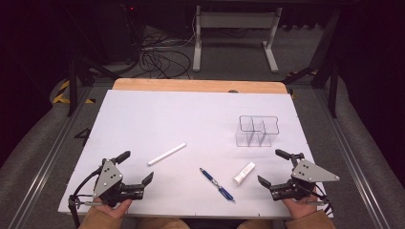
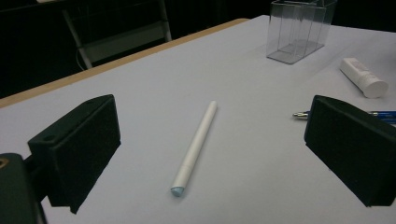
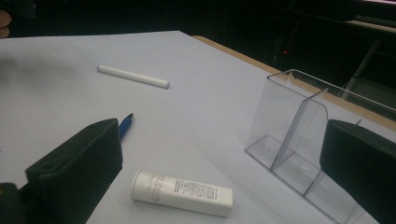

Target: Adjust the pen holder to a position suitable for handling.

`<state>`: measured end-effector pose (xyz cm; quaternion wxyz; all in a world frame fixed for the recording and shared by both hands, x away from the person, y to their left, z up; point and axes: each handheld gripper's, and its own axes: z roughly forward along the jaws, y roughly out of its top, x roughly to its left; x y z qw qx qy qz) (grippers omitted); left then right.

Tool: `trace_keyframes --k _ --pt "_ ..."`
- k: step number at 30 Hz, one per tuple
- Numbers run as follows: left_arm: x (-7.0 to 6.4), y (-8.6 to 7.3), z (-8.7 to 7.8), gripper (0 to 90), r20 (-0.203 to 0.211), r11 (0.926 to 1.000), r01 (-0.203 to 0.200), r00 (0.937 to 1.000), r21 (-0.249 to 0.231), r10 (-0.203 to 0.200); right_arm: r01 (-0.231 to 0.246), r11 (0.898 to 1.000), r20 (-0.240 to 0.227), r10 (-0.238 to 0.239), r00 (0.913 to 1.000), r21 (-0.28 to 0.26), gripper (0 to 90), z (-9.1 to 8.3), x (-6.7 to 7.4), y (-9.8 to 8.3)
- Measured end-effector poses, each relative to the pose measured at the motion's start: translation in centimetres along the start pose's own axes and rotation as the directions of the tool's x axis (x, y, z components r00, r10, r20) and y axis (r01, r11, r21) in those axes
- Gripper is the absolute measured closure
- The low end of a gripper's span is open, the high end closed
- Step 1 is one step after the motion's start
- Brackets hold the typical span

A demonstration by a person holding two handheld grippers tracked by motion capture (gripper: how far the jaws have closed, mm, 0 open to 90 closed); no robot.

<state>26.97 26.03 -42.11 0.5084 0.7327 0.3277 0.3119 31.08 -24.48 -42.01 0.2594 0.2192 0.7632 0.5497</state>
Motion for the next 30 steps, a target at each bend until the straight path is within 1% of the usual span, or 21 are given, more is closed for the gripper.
trace_keyframes --k 6,20,25,27,30 --pt "-0.07 0.04 -0.04 4.4 -0.002 1.0 -0.004 1.0 0.0 0.004 0.001 1.0 0.003 -0.001 1.0 -0.001 0.1 -0.01 0.02 0.03" --pt "-0.13 0.04 -0.01 4.5 -0.007 0.9999 -0.012 0.9999 0.001 0.012 -0.008 1.0 -0.008 0.008 0.9999 0.004 0.1 0.15 0.08 0.04" --pt "-0.11 0.03 -0.01 4.6 -0.007 1.0 -0.006 1.0 -0.001 0.006 -0.011 1.0 -0.01 0.011 0.9999 0.004 0.8 0.2 0.1 0.11" --pt "-0.1 0.03 0.01 4.6 -0.005 1.0 -0.006 1.0 0.001 0.006 -0.025 1.0 -0.013 0.025 0.9996 0.005 1.3 0.34 -0.08 0.24" --pt "-0.04 0.03 0.03 4.6 -0.007 1.0 -0.007 0.9999 0.001 0.007 -0.026 1.0 -0.011 0.026 0.9996 0.006 1.3 0.52 -0.38 0.55"
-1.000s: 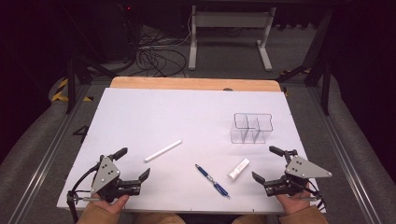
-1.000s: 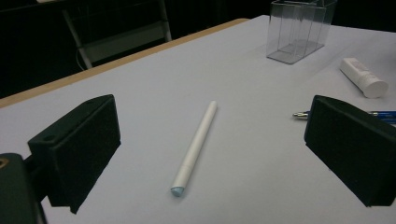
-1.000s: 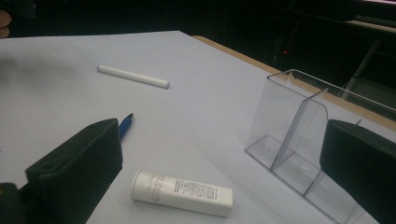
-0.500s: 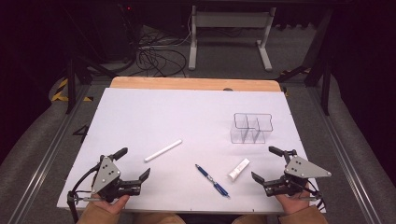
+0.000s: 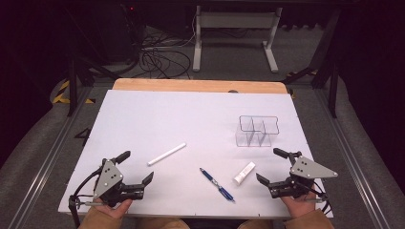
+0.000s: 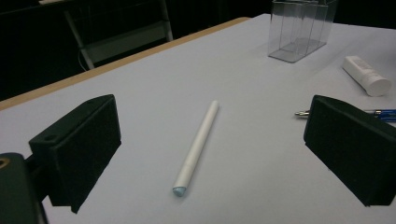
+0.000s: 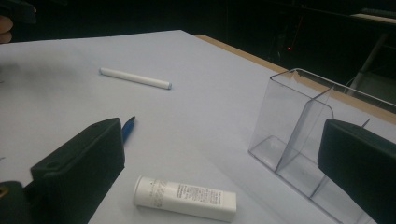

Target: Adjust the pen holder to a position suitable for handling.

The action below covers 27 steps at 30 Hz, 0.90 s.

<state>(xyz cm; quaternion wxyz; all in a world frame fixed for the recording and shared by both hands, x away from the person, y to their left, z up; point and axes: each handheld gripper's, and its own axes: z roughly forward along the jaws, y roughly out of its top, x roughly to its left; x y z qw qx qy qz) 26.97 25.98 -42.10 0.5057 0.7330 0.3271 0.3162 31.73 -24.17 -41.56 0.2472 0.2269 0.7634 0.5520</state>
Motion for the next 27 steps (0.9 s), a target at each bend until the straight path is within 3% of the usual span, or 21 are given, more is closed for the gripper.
trace_keyframes --k 6,11,18,27 --pt "0.0 0.0 0.0 4.6 -0.001 1.0 0.0 1.0 0.003 0.0 -0.017 1.0 -0.007 0.017 0.9998 -0.008 1.3 0.3 -0.9 0.8" --pt "0.0 0.0 0.0 4.6 0.0 1.0 0.0 1.0 0.006 0.0 0.0 1.0 -0.009 0.0 1.0 0.003 1.3 0.6 -1.0 1.3" --pt "0.0 0.0 0.1 4.6 -0.003 0.9999 -0.012 0.9999 0.009 0.012 0.023 0.999 -0.018 -0.023 0.9996 -0.022 1.3 1.7 -1.2 3.1" --pt "0.0 0.0 0.1 4.7 -0.001 1.0 0.0 1.0 0.01 0.0 0.049 0.999 -0.024 -0.049 0.9985 0.003 1.2 2.1 -1.4 3.5"
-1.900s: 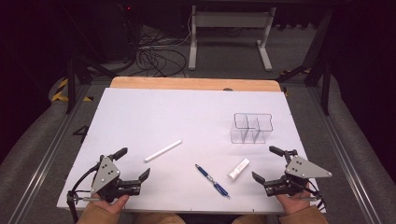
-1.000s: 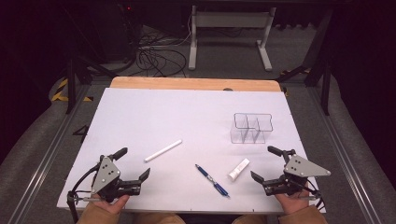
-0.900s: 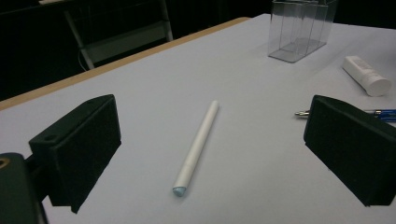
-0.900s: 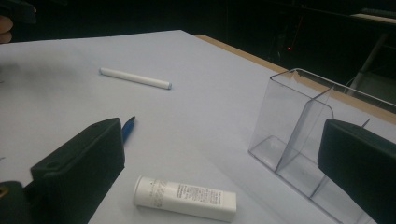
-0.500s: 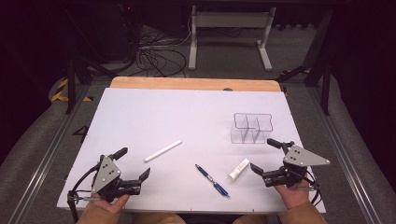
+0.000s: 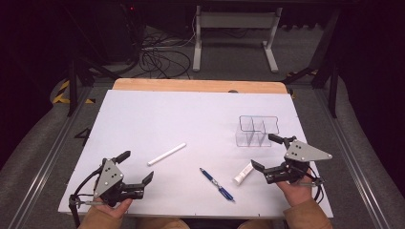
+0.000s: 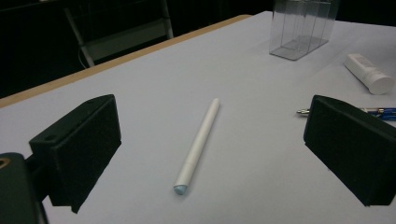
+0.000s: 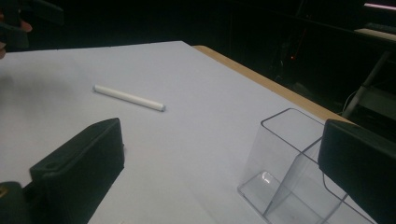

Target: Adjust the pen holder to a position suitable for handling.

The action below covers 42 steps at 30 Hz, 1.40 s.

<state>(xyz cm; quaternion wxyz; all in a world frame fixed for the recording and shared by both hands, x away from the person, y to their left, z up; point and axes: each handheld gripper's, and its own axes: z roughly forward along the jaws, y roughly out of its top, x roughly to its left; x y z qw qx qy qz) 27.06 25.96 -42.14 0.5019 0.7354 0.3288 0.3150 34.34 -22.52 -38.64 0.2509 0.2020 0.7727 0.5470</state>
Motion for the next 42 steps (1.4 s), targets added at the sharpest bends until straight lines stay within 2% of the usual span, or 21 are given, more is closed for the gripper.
trace_keyframes --k 6,7,12,14,17,19,21,24,36,42 --pt "0.0 0.0 0.1 4.9 0.002 1.0 -0.001 1.0 0.002 0.001 0.015 1.0 0.001 -0.015 0.9999 0.011 4.1 -0.1 -0.2 0.3" --pt "0.0 0.0 0.1 5.0 0.003 1.0 -0.001 1.0 0.002 0.001 -0.007 1.0 -0.012 0.008 0.9999 0.022 5.9 -0.1 -0.4 0.2" --pt "0.0 0.0 0.1 5.2 0.005 1.0 0.0 1.0 0.005 0.0 -0.037 0.998 0.003 0.037 0.9993 0.059 12.0 -0.2 -0.8 0.3" --pt "0.0 0.0 0.1 5.2 0.005 1.0 0.0 1.0 0.006 0.0 -0.026 0.996 0.005 0.025 0.9997 0.086 13.5 -0.1 -0.8 0.8" --pt "0.0 0.0 0.1 5.2 0.006 1.0 0.0 1.0 0.007 0.0 -0.01 0.997 -0.004 0.01 0.9999 0.072 16.2 -0.1 -1.0 1.4" --pt "0.0 0.0 0.1 5.2 0.007 1.0 0.002 1.0 0.008 -0.003 -0.006 0.992 -0.001 0.006 1.0 0.128 16.3 0.2 -1.2 1.6" --pt "0.0 0.0 0.1 5.2 0.007 1.0 0.004 1.0 0.008 -0.004 0.027 0.984 0.006 -0.029 0.9996 0.174 17.9 0.5 -1.4 2.0" --pt "0.0 0.0 0.1 5.3 0.006 1.0 0.0 1.0 0.009 0.0 0.038 0.981 0.003 -0.04 0.9992 0.188 18.8 0.7 -1.8 2.6" --pt "0.1 0.0 0.2 5.3 0.009 0.9999 0.007 0.9999 0.009 -0.007 0.056 0.95 -0.019 -0.052 0.9984 0.306 24.0 2.5 -3.6 3.8" --pt "0.1 0.0 0.2 5.4 0.01 0.9999 0.004 0.9999 0.012 -0.004 0.069 0.939 -0.024 -0.064 0.9976 0.336 25.6 3.0 -4.4 3.9"
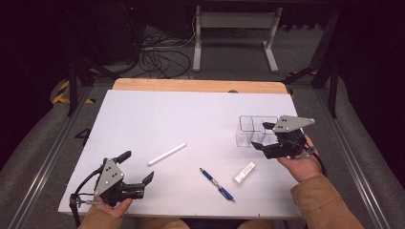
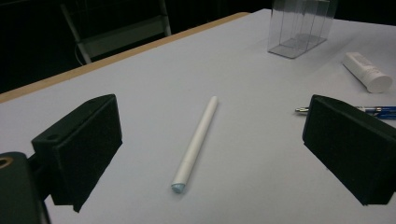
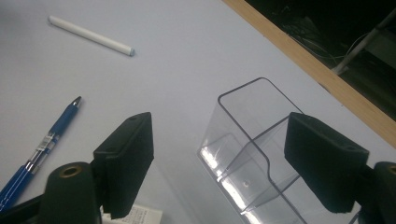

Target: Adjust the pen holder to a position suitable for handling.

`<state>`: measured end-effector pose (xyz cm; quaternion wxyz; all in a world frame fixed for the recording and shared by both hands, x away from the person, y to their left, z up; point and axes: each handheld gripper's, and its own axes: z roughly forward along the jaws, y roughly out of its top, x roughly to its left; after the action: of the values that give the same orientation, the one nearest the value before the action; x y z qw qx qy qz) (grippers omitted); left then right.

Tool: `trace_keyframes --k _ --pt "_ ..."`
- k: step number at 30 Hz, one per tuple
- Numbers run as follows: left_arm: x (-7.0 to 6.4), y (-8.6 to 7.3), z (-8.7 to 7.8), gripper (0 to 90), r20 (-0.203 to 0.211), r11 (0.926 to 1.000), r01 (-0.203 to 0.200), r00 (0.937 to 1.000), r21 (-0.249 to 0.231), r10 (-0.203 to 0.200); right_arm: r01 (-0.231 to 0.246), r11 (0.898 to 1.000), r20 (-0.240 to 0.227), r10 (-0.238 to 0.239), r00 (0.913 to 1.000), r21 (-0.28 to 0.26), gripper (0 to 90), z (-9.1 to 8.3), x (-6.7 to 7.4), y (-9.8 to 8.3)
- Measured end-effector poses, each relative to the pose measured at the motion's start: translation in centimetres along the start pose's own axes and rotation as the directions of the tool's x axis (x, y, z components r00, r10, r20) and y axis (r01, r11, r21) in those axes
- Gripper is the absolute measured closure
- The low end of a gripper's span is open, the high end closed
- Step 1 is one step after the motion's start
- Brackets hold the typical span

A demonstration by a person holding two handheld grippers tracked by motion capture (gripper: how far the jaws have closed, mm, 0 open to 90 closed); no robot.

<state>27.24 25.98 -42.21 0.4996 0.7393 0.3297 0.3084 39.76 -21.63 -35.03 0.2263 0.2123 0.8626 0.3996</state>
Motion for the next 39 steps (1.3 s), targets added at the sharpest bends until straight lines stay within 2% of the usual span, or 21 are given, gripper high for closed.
trace_keyframes --k 6,16,22,27,32,39 --pt "0.0 0.0 0.1 5.4 0.001 1.0 0.006 1.0 0.001 -0.006 0.013 0.999 0.004 -0.014 0.9999 0.031 27.2 0.4 -0.7 0.1" --pt "0.0 0.0 0.0 5.6 0.001 1.0 0.006 1.0 0.002 -0.006 0.019 0.999 0.0 -0.019 0.9998 0.047 30.0 0.9 -1.2 -0.1" --pt "0.0 0.0 0.1 5.7 0.0 1.0 0.002 1.0 0.003 -0.002 0.05 0.994 -0.007 -0.049 0.9988 0.097 35.3 1.4 -1.8 0.0" --pt "0.0 0.0 0.1 5.7 0.001 1.0 0.001 1.0 0.004 -0.001 0.043 0.988 -0.028 -0.039 0.9989 0.151 41.0 2.2 -2.7 -0.1" --pt "0.0 -0.1 0.1 5.8 0.003 1.0 0.005 1.0 0.006 -0.005 0.055 0.975 -0.049 -0.046 0.9978 0.217 45.6 3.3 -3.4 -0.3" --pt "0.0 -0.1 0.1 5.9 0.002 1.0 0.004 1.0 0.006 -0.004 0.073 0.961 -0.059 -0.059 0.9965 0.267 52.0 4.4 -4.4 -0.5"
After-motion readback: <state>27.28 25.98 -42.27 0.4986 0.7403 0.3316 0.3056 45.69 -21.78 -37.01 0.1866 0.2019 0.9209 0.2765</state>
